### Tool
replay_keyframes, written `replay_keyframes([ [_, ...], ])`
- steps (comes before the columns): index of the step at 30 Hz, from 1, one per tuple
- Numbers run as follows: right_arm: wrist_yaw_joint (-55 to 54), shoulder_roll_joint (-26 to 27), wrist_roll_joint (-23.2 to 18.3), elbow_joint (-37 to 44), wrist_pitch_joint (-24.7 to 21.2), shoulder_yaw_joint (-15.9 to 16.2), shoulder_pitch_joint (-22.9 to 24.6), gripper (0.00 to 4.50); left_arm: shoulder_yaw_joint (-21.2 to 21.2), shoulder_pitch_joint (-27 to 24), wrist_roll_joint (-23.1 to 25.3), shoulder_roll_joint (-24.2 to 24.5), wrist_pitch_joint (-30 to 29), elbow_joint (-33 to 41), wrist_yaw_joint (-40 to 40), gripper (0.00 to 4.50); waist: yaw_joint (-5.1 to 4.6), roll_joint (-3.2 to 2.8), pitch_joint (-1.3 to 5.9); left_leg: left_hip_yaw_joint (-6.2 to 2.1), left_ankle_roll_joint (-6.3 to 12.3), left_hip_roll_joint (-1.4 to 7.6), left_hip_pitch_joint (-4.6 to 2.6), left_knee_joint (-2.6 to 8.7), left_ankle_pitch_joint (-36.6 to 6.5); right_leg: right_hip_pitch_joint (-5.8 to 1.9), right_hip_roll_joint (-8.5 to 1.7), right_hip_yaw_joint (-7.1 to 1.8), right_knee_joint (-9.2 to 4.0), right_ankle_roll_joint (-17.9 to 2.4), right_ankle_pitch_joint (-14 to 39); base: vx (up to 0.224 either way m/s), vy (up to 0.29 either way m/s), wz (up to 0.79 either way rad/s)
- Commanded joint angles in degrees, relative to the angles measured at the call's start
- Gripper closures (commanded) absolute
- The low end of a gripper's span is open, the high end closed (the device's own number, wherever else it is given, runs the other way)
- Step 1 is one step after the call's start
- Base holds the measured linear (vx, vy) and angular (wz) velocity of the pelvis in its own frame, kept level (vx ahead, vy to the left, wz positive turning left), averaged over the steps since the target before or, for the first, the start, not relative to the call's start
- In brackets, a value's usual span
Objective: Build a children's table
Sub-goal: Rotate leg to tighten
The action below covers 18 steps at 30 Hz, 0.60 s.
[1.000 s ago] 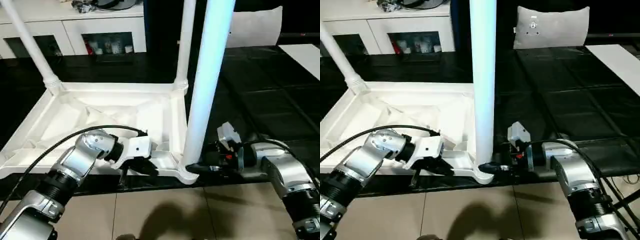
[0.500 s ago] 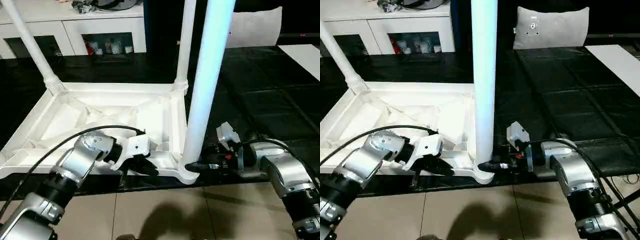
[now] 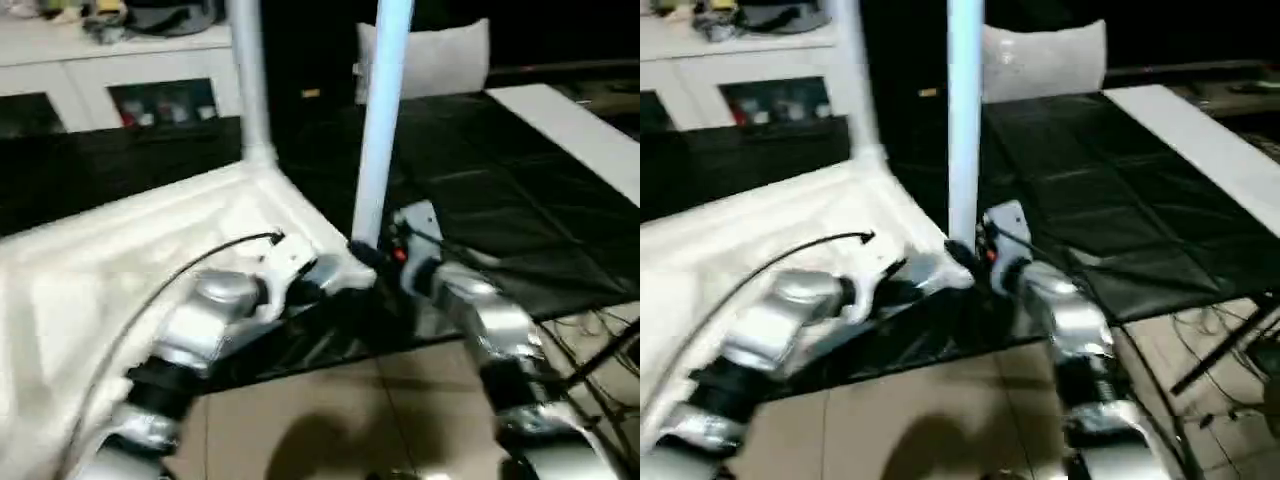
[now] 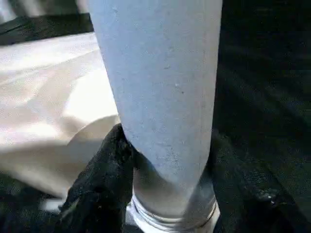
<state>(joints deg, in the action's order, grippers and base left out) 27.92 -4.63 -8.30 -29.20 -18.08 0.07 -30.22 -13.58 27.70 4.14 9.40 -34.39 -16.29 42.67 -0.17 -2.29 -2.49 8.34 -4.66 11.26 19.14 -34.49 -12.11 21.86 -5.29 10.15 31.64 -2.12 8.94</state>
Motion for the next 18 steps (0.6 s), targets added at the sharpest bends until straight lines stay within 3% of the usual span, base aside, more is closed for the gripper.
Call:
replay_keyframes([
  [1,-1.02,3.16,-0.32,-5.78,0.55,1.85,0.23,1.85,-1.13,2.88,-1.62,-4.11,0.8,1.52,-2.32,4.5,-0.58,-0.7,2.62,-0.91,2.51,1.55,-0.35,3.99,-23.45,-2.42,-3.5,-0.82,-6.9,1.23,33.37,0.0,0.0,0.0],
  [3,-0.7,3.06,0.18,-5.93,2.52,1.7,0.1,1.74,-1.26,3.55,-0.8,-4.66,1.18,0.99,-3.79,4.5,-0.97,-0.51,2.71,-1.17,2.55,2.04,-0.24,4.51,-25.19,-2.78,-3.73,-1.16,-6.53,0.42,30.21,0.0,0.0,0.0],
  [4,-0.01,2.7,0.15,-5.25,3.17,1.46,0.39,1.62,-1.26,3.8,-0.65,-4.52,1.27,0.86,-3.91,4.5,-0.86,-0.24,2.75,-1.0,2.66,1.65,-0.12,4.39,-24.14,-2.66,-3.99,-1.61,-6.36,-0.29,29.84,0.0,0.0,0.0],
  [6,0.94,2.24,0.11,-4.41,3.94,1.22,0.79,1.42,-1.27,3.95,-0.48,-4.11,1.43,0.76,-3.76,4.5,-0.56,-0.29,2.86,-0.75,3.2,1.21,0.16,4.29,-20.94,-2.72,-4.25,-2.2,-6.1,-1.61,29.71,0.0,0.0,0.0],
  [12,8.91,-2.36,-0.89,-0.05,7.3,1.78,3.72,0.99,-2.48,3.64,0.78,-0.28,3.73,0.1,-0.99,4.5,1.39,-0.29,3.86,-0.48,5.71,1.89,1.54,4.13,-9.09,-3.28,-4.18,-3.86,-3.54,-6.98,16.34,0.0,0.0,0.0],
  [13,16.35,-6.11,-2.7,2.76,7.53,2.91,5.65,0.91,-3.19,3.27,0.62,1.89,5.47,-0.4,1.77,4.5,1.88,-0.42,3.85,-0.23,6.59,2.0,1.27,3.98,-8.13,-2.93,-4.16,-4.04,-3.45,-7.72,15.17,0.0,0.0,0.0],
  [15,20.95,-8.85,-3.96,4.78,7.27,3.18,6.89,0.62,-3.48,3.01,0.23,3.21,6.06,-0.62,3.69,4.5,2.46,-0.2,3.92,-0.19,7.39,1.82,1.58,3.88,-6.99,-3.45,-4.1,-4.11,-3.16,-7.85,14.23,0.0,0.0,0.0],
  [18,25.05,-12.21,-5.13,6.11,6.84,2.34,7.66,0.5,-4.11,2.74,-0.46,5.15,7.57,-0.9,6.9,4.5,3.4,-0.02,4.05,-0.01,8.16,1.7,2.02,3.6,-4.45,-3.44,-4.24,-4.29,-2.62,-8.48,12.73,0.0,0.0,0.0],
])
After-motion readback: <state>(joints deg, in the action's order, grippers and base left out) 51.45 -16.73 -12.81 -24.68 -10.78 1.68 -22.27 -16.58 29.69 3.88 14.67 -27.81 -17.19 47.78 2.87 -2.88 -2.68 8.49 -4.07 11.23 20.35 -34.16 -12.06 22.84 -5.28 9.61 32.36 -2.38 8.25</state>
